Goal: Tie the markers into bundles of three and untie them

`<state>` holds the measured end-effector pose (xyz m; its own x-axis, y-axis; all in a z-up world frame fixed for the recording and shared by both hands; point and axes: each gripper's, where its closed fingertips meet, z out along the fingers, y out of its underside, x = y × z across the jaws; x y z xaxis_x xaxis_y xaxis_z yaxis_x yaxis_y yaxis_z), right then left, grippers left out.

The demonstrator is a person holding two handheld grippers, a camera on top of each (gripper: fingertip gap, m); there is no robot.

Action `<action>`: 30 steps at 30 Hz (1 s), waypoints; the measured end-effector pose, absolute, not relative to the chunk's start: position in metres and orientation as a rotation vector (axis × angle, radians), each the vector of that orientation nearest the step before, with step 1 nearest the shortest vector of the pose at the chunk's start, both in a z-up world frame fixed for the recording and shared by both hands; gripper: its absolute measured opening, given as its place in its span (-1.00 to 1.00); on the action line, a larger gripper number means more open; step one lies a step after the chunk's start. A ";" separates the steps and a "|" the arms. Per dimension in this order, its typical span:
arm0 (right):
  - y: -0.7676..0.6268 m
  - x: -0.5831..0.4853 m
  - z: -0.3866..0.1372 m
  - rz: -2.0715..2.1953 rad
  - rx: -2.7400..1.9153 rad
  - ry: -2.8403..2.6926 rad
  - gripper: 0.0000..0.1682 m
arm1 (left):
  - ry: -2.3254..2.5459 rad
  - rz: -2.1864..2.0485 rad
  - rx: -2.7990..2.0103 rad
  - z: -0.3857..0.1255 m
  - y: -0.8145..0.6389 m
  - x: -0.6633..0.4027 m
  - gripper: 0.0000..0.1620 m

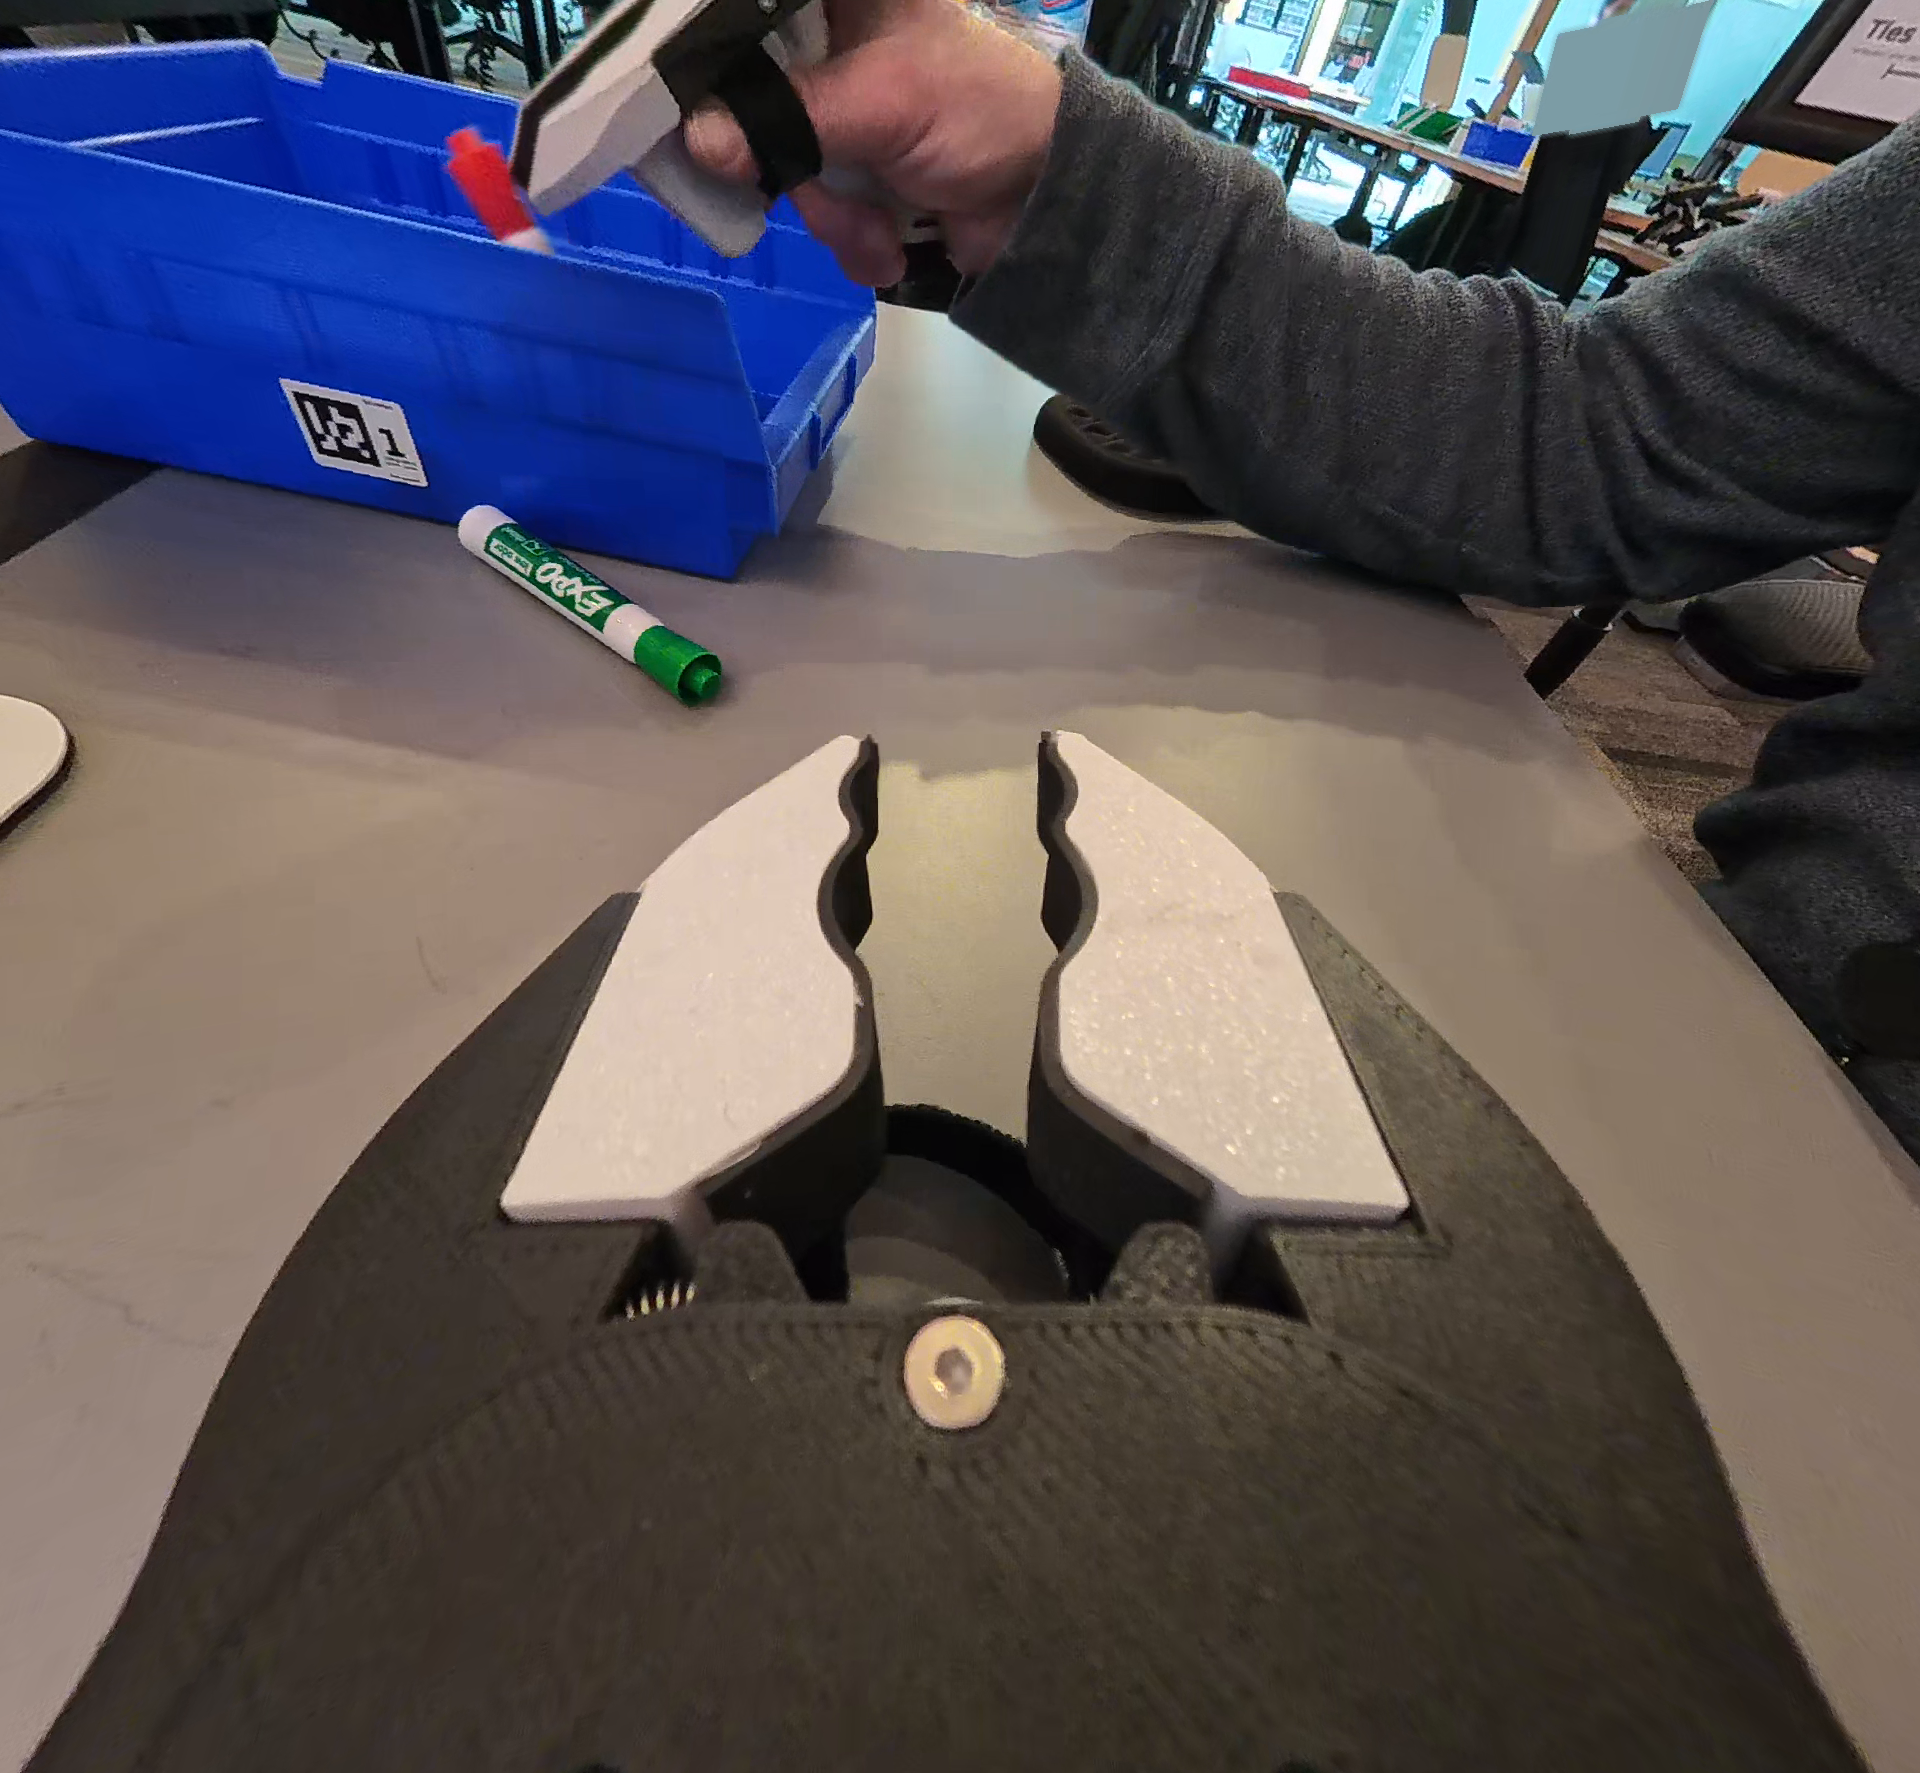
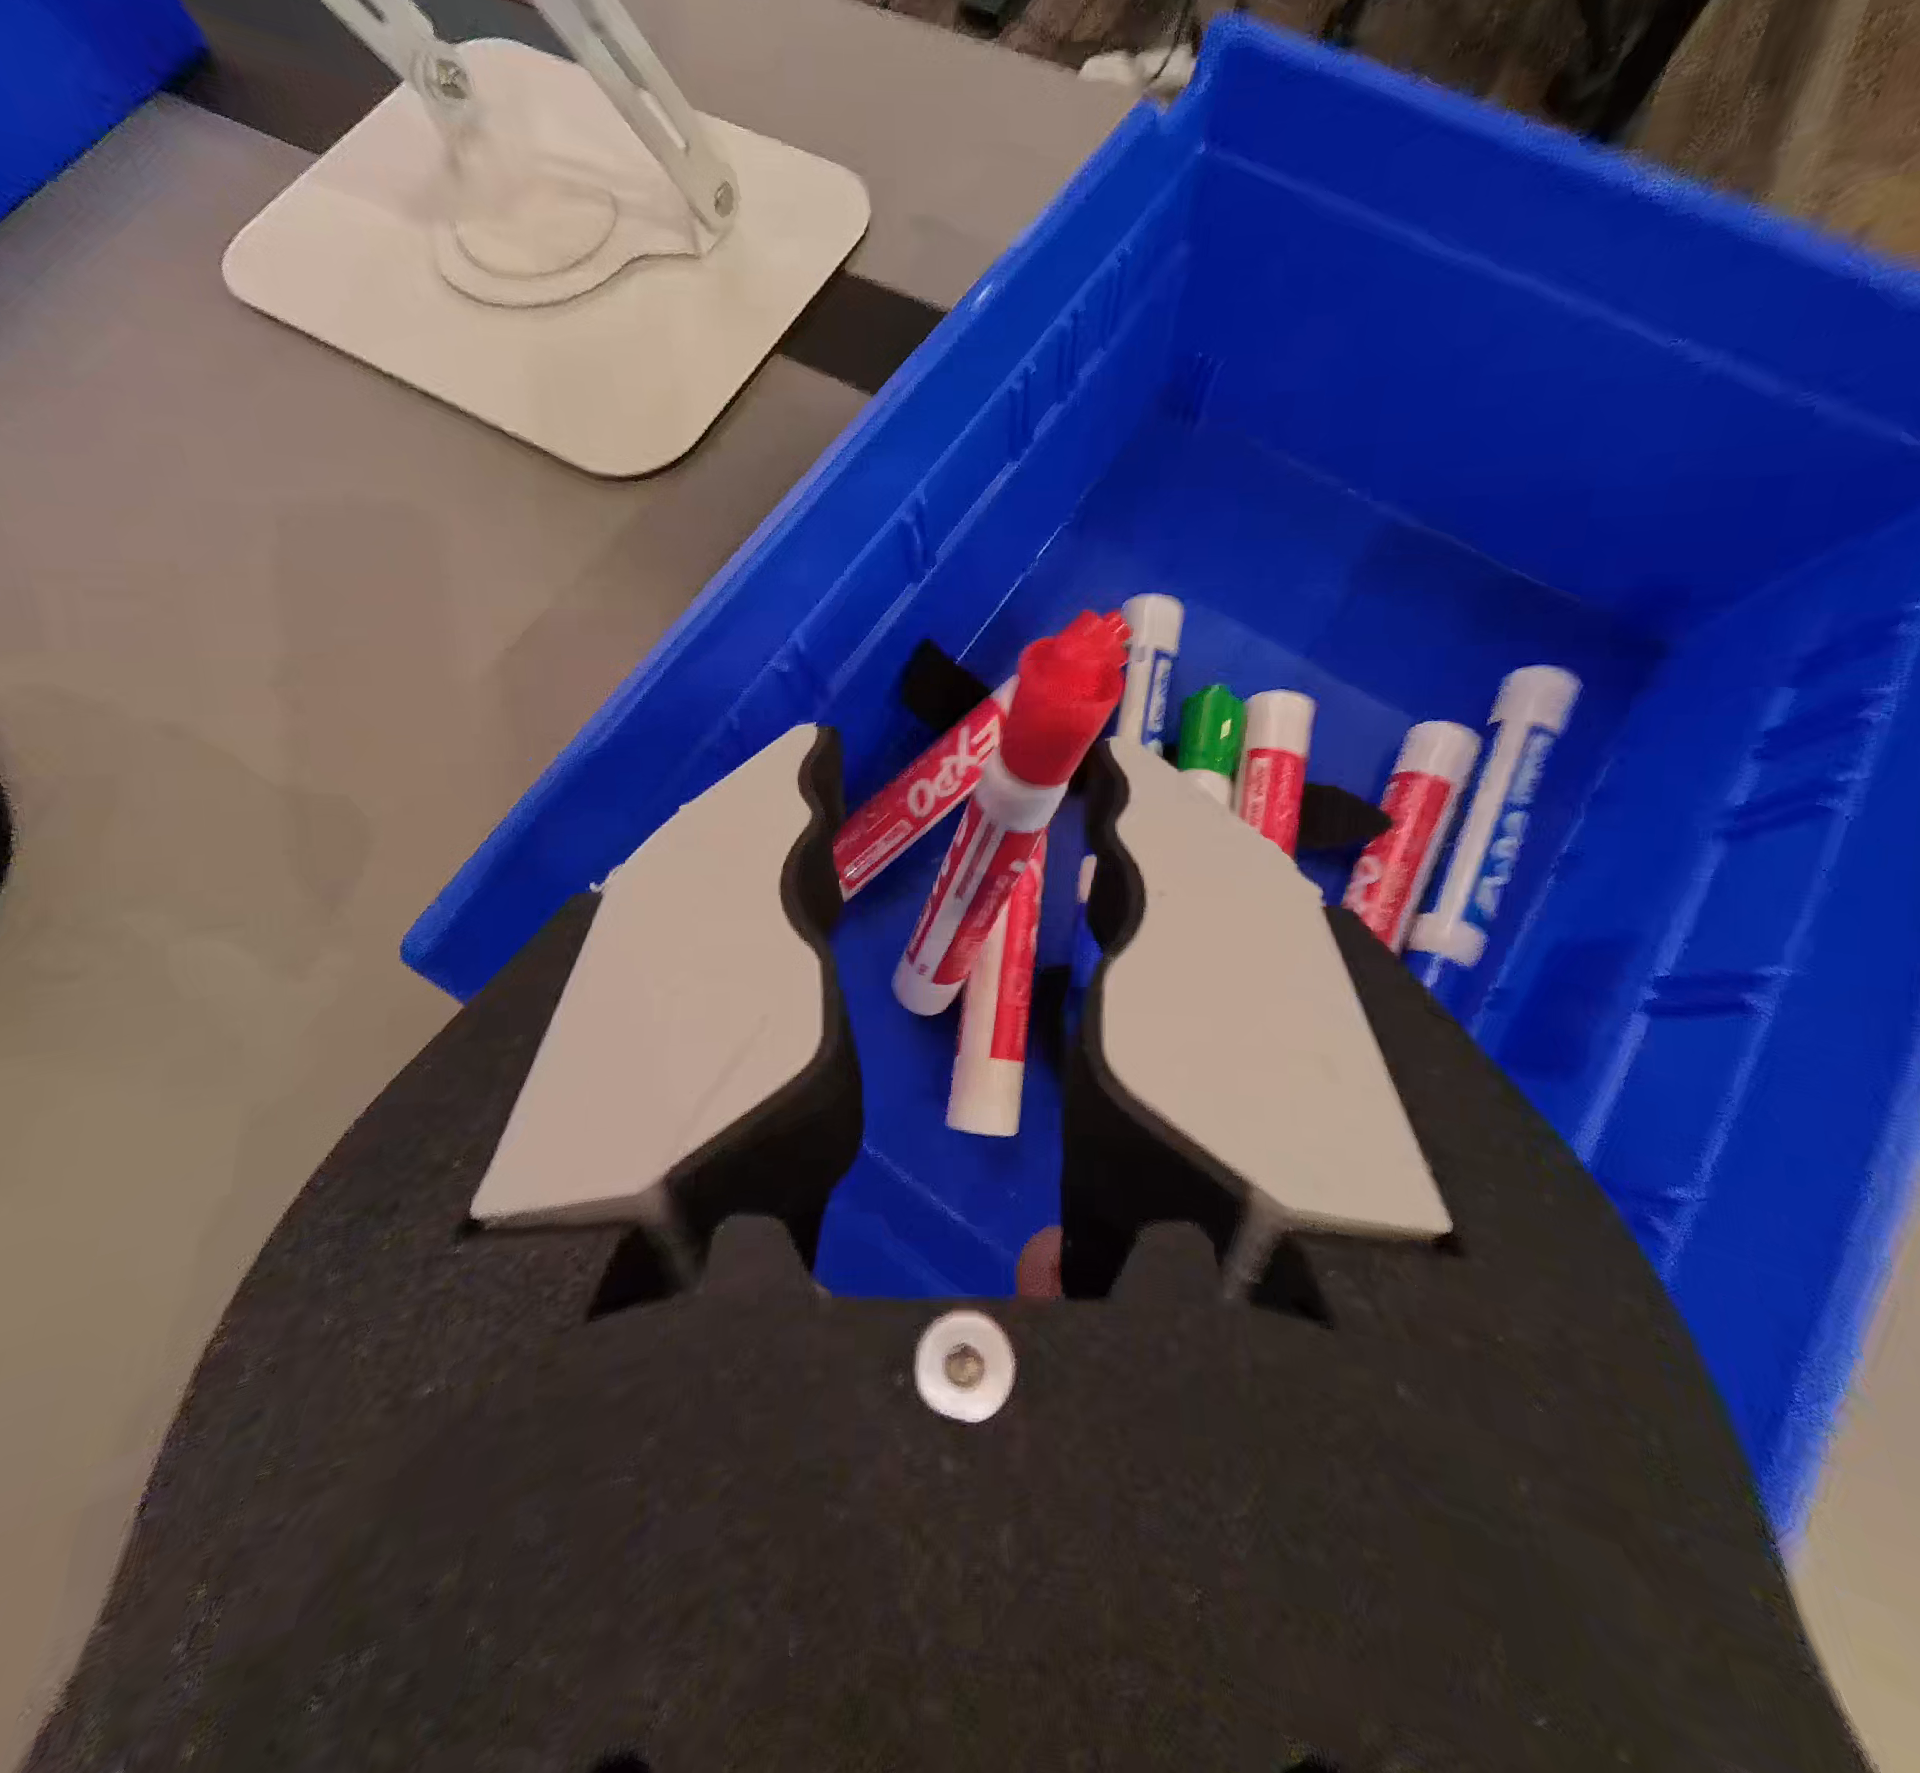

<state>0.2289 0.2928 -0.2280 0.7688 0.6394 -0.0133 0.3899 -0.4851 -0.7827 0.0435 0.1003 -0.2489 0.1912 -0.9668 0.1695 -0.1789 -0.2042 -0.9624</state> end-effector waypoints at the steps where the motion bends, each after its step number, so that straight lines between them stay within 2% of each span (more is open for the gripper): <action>1: 0.292 0.229 -0.221 0.344 -2.103 -0.767 -0.46 | 1.119 -1.115 -1.573 -0.248 0.100 0.043 -0.65; 6: 0.261 0.204 -0.181 0.267 -1.915 -0.861 -0.49 | 1.089 -1.112 -1.558 -0.245 0.104 0.040 -0.61; 10: 0.193 0.140 -0.170 0.477 -1.774 -1.127 -0.56 | 1.027 -1.159 -1.522 -0.236 0.107 0.034 -0.57; 14: 0.116 0.071 -0.197 0.623 -1.618 -1.530 -0.54 | 0.944 -1.133 -1.490 -0.221 0.117 0.014 -0.56; 20: 0.056 0.008 -0.274 0.610 -1.357 -2.034 -0.52 | 0.775 -1.141 -1.467 -0.212 0.134 -0.026 -0.58; 26: 0.059 -0.009 -0.315 0.534 -1.392 -2.204 -0.67 | 0.728 -1.147 -1.482 -0.218 0.142 -0.035 -0.60; 29: 0.056 -0.011 -0.326 0.558 -1.416 -2.238 -0.96 | 0.746 -1.138 -1.498 -0.222 0.143 -0.032 -0.61; 30: 0.053 -0.011 -0.325 0.585 -1.411 -2.234 -0.97 | 0.753 -1.137 -1.503 -0.224 0.143 -0.031 -0.61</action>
<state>-0.0110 0.0535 -0.3251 -0.3884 0.9118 0.1330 0.7298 0.3925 -0.5598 -0.0310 0.1427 -0.2236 0.3483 -0.8990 0.2657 0.1060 -0.2438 -0.9640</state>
